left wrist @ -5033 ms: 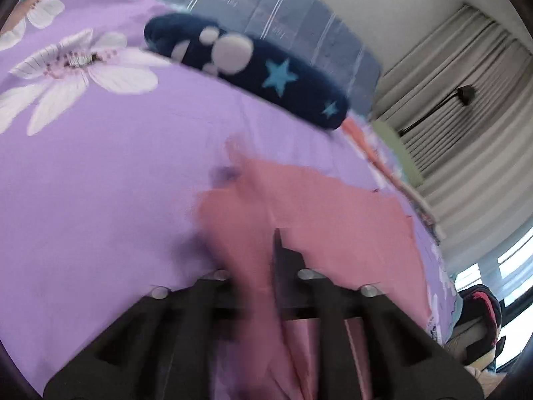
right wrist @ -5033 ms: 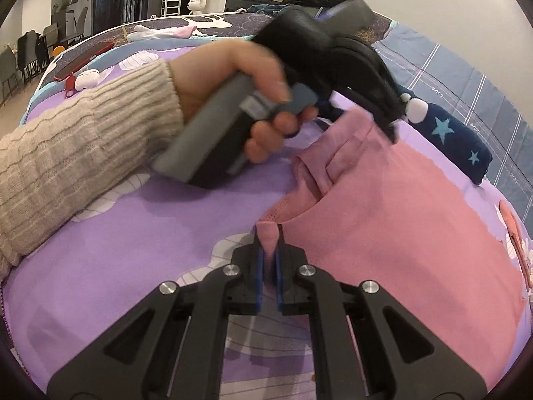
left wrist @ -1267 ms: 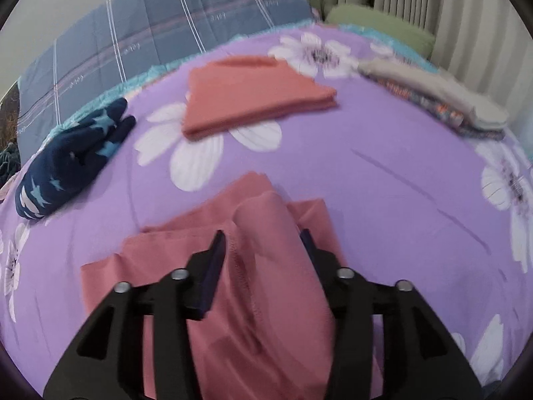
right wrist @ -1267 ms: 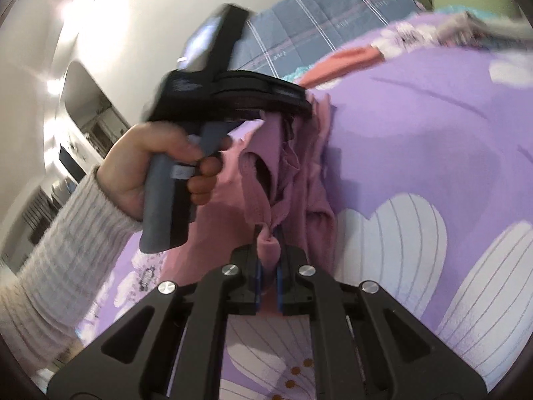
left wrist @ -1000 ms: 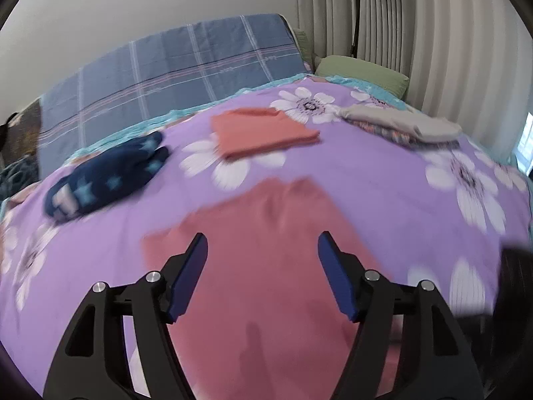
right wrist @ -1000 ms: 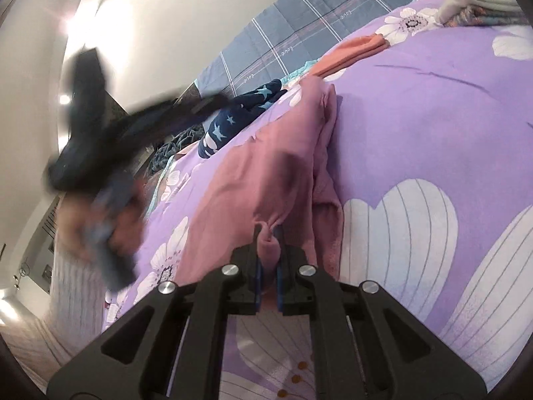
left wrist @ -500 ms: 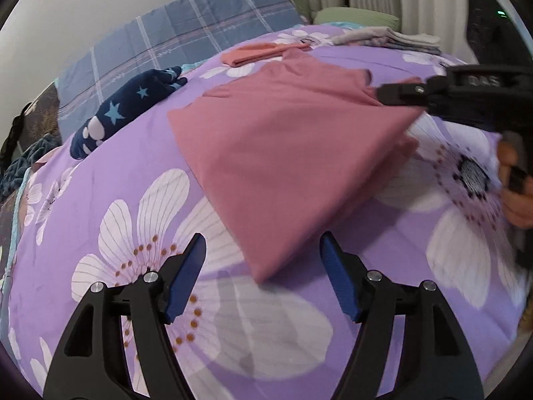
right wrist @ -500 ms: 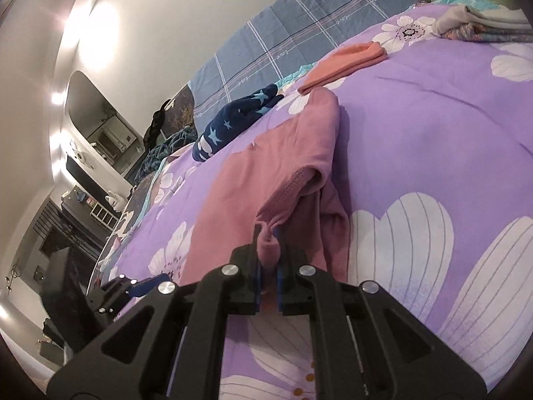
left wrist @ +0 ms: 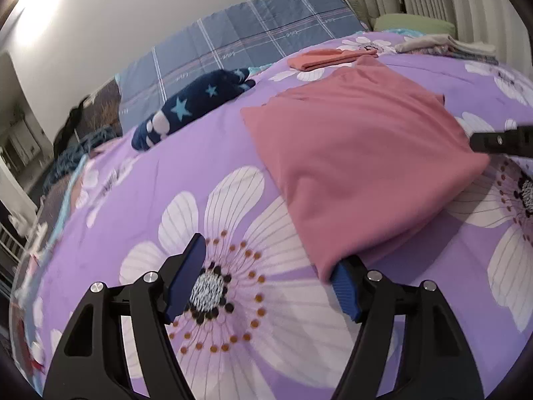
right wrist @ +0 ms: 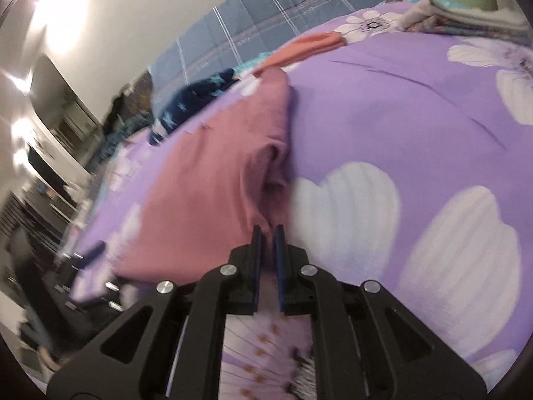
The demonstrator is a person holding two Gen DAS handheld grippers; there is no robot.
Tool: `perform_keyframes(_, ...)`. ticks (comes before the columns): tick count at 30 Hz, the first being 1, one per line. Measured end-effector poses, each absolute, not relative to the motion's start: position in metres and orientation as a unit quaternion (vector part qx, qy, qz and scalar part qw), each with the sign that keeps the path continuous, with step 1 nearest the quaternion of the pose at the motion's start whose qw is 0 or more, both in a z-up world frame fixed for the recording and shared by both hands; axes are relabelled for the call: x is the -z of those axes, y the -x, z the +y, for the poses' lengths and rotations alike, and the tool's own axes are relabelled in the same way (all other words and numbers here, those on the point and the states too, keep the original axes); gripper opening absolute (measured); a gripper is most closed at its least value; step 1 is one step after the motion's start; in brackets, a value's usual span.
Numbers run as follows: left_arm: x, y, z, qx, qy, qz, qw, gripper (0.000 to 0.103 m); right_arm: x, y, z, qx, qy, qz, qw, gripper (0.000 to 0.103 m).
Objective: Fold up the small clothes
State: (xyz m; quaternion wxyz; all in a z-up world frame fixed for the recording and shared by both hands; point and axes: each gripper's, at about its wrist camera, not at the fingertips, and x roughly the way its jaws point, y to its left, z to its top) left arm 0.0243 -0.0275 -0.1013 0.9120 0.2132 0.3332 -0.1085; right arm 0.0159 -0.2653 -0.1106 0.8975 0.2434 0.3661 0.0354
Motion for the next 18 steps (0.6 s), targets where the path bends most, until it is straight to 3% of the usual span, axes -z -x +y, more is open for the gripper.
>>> perform_keyframes(11,0.107,-0.02,-0.026,0.115,-0.21,0.338,0.91,0.073,0.066,-0.011,-0.232,-0.089,-0.17,0.316,0.929,0.008)
perform_keyframes(16,0.108,-0.02,-0.017,0.136,-0.187,0.355,0.906,0.073,0.1,-0.041,-0.222,-0.014,-0.11,0.377,0.919,0.007)
perform_keyframes(18,0.109,-0.02,-0.016,0.146,-0.183,0.36,0.903,0.073,0.115,-0.045,-0.237,-0.007,-0.139,0.394,0.908,0.003)
